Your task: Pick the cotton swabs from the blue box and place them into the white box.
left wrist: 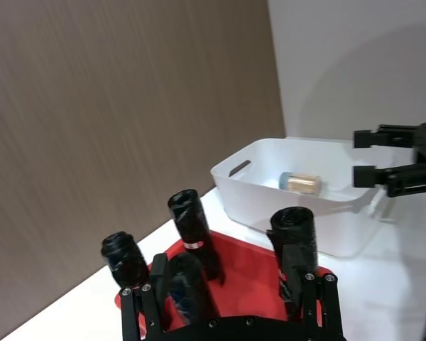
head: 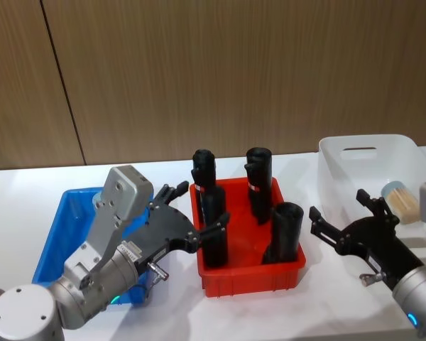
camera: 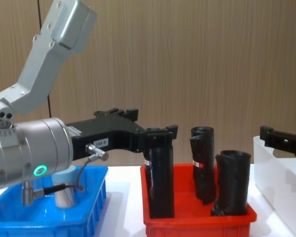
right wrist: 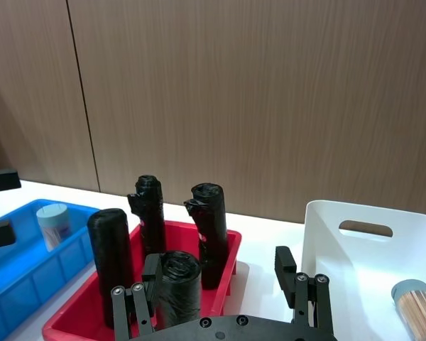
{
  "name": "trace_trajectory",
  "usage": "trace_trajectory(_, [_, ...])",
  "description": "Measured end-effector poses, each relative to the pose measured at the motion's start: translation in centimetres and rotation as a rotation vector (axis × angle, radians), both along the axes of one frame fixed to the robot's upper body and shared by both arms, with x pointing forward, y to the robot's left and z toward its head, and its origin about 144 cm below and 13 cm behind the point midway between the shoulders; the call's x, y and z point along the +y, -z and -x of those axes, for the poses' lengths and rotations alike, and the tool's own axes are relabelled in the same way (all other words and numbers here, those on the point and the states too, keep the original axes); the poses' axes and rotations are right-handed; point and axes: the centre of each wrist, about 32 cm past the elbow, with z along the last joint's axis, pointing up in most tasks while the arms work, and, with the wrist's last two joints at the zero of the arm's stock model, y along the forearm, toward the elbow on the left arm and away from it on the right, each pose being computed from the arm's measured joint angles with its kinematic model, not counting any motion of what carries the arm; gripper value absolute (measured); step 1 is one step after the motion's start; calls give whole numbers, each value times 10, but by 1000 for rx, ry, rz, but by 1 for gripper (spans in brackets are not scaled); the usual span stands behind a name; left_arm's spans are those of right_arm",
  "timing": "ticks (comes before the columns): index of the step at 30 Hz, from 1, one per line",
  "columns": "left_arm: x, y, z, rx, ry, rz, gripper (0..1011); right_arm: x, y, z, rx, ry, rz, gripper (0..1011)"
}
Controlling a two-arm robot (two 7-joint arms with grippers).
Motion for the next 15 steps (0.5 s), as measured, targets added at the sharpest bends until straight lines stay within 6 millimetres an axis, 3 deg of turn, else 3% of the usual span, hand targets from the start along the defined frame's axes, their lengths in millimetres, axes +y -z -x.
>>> trace_trajectory(15, [-12,5,15,-41,-159,0,1004,2,0,4,-3,1,-7,1002])
